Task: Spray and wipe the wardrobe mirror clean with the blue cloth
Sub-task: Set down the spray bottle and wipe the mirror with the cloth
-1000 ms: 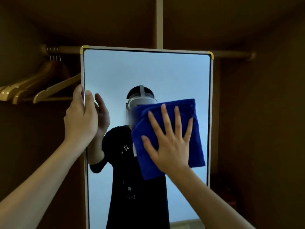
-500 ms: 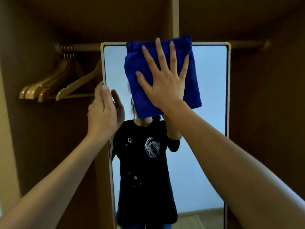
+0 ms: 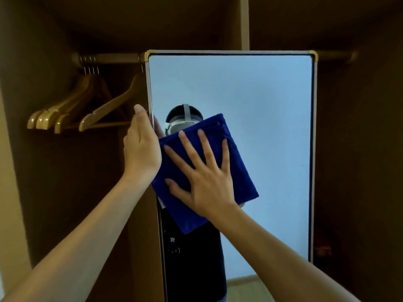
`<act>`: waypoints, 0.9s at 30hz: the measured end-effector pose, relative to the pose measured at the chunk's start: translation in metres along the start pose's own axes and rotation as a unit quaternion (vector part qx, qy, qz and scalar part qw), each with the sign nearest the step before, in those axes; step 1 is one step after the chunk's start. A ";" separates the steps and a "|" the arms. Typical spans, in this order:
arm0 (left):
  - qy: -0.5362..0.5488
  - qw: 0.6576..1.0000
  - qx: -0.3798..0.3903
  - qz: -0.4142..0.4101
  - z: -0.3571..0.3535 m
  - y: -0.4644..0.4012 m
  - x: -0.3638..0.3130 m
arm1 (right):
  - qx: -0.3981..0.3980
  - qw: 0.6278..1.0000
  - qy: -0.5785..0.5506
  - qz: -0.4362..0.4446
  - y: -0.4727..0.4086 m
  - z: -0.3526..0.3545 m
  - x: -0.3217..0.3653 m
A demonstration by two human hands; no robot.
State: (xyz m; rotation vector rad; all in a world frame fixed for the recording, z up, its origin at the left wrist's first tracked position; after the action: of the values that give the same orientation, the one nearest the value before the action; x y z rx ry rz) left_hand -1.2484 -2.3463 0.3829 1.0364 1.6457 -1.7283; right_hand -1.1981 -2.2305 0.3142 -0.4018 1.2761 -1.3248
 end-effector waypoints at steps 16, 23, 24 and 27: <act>0.077 0.996 -0.001 0.045 0.005 -0.012 0.006 | -0.035 0.998 -0.011 -0.060 -0.063 0.018 -0.013; 0.071 0.996 -0.022 0.047 0.003 -0.008 0.006 | 0.052 0.998 -0.019 -0.013 0.052 -0.028 0.048; 0.073 0.996 -0.023 0.050 0.004 -0.008 0.006 | 0.059 0.998 -0.016 0.005 0.066 -0.032 0.052; 0.057 0.997 -0.020 0.057 0.006 -0.007 0.009 | 0.064 0.997 -0.011 0.039 0.087 -0.035 0.053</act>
State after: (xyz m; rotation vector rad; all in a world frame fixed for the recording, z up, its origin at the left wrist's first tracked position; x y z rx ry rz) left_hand -1.2606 -2.3503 0.3791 1.2052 1.6496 -1.5838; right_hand -1.1982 -2.2357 0.2064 -0.2735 1.1706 -1.3247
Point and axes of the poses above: each hand's wrist, its own y-axis away from the middle knuckle, its own z-axis out of the back of the hand, x = y × z, the point moved 5 cm from there along -y, towards the middle knuckle, and after that the axes turned 11 degrees about z, right-handed, at the moved point
